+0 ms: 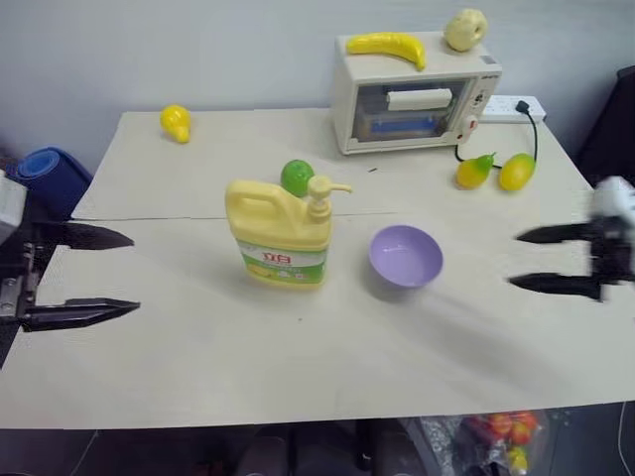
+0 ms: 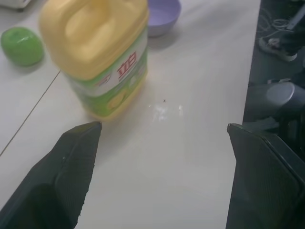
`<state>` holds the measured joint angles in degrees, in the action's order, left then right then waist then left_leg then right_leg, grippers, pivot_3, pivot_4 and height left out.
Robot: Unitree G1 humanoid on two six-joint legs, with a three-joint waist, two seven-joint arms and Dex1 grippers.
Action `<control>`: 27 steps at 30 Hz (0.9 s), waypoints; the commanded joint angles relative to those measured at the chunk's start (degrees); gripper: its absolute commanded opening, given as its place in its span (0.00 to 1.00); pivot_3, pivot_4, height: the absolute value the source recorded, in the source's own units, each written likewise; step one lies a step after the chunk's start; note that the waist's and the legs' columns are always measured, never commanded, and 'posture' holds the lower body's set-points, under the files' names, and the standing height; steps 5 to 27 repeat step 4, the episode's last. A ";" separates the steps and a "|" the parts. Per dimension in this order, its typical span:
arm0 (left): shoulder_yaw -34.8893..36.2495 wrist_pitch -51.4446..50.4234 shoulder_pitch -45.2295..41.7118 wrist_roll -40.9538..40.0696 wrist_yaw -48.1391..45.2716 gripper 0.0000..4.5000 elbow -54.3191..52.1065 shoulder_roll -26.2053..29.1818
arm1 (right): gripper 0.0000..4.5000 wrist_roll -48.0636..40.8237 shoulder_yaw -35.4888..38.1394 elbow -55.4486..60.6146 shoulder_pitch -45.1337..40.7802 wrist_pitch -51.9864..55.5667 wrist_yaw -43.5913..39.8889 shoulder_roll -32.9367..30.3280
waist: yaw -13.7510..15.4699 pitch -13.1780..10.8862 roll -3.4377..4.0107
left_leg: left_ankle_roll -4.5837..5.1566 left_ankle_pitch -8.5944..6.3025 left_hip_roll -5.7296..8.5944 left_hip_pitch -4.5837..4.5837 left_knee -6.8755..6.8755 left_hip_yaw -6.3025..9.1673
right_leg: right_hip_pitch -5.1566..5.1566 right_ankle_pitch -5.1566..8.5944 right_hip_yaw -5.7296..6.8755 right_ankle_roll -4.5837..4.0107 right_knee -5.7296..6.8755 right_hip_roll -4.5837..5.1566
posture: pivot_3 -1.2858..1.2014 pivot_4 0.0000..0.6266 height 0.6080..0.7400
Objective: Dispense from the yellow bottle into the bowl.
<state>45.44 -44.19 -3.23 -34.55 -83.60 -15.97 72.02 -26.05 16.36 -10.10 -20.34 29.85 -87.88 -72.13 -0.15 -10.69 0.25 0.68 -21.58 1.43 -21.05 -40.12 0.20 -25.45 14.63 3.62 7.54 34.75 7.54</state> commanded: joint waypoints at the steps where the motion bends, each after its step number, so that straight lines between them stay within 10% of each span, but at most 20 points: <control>1: 4.37 1.36 1.46 1.41 -1.08 1.00 2.11 0.93 | 0.99 -2.38 4.35 -1.86 0.83 -0.32 -2.52 -2.07 | -0.21 0.00 -0.02 | 0.00 0.00 -0.03 0.04 -0.02 -0.03 | 0.02 -0.01 -0.01 -0.01 0.03 0.00 | 0.52 0.24 1.00; 27: 5.02 1.78 2.16 1.65 -1.03 1.00 3.55 0.71 | 0.99 -3.07 5.27 -2.53 0.28 -0.47 -1.57 -1.89 | -0.49 0.00 -0.01 | 0.01 -0.02 -0.09 0.31 0.01 -0.44 | 0.03 -0.13 -0.21 -0.15 0.08 0.00 | 0.52 0.24 1.00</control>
